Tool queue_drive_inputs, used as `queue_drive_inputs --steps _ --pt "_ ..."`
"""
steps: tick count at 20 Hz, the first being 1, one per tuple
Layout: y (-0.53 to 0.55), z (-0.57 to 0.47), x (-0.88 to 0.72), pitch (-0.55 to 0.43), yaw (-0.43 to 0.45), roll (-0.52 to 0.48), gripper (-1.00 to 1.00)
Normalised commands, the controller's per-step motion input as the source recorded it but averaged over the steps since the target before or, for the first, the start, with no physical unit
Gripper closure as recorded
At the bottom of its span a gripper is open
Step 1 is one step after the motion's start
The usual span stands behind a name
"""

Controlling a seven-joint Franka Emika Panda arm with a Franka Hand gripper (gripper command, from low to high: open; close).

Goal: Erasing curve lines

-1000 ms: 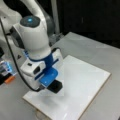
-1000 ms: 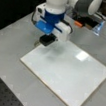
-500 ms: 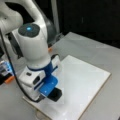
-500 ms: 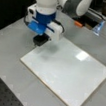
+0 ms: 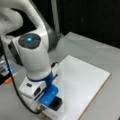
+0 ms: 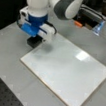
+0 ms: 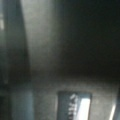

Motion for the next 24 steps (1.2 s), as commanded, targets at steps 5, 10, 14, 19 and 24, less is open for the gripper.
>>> queue_drive_inputs --steps 5,10,14,19,24 --pt "-0.34 -0.03 0.28 0.204 0.012 0.143 1.00" --pt "-0.38 -0.04 0.20 0.160 0.024 0.150 1.00" --pt "-0.34 -0.02 0.03 0.143 0.001 0.156 1.00" --pt "-0.18 -0.03 -0.03 0.097 -0.031 0.161 1.00" --pt "-0.03 -0.04 -0.02 0.043 -0.068 0.185 1.00"
